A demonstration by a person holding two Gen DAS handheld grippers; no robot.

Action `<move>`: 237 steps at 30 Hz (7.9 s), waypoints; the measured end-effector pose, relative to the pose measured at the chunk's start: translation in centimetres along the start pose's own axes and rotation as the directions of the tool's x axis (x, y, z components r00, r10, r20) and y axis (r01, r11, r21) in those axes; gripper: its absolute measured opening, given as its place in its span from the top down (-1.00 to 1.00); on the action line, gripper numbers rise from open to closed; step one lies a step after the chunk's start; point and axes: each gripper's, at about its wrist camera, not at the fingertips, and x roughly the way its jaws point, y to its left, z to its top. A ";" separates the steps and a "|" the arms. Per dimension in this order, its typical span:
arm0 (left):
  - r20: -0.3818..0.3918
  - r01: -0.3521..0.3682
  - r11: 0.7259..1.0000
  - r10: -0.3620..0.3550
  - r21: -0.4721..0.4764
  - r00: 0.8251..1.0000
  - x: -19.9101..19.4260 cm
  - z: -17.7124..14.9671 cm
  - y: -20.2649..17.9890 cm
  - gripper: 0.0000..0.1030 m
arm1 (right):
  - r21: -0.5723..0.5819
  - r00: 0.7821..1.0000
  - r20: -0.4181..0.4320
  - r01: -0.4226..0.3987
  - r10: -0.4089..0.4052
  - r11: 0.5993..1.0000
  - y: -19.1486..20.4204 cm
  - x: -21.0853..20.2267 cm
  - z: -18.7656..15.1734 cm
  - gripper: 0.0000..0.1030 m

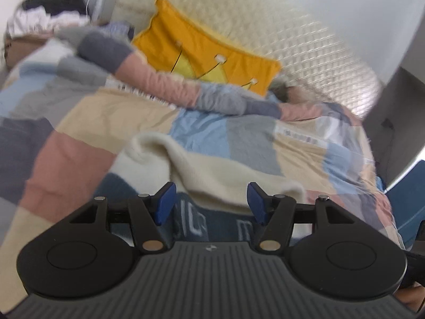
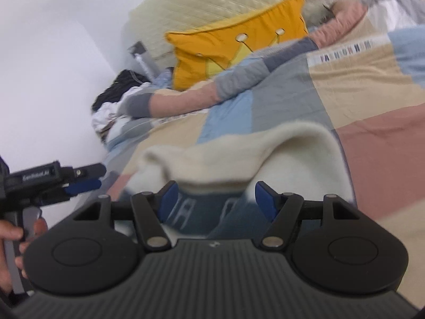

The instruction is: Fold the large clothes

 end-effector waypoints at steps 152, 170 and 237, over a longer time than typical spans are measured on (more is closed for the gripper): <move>-0.103 -0.679 0.528 0.747 -0.510 0.657 -26.4 -13.6 42.5 1.00 | -0.258 0.971 -0.179 0.109 -0.159 0.960 9.2 -7.0 -24.0 -0.39; 0.042 -0.527 0.801 0.559 -0.284 0.828 -29.2 -11.0 24.0 0.98 | -0.193 0.985 -0.104 0.115 -0.136 0.974 8.7 -10.2 -23.1 -0.40; -0.159 -0.032 0.993 0.014 -0.112 0.987 -12.5 -29.6 1.0 0.90 | 0.594 0.968 0.018 0.192 -0.251 0.781 -5.3 -16.1 -24.0 -0.11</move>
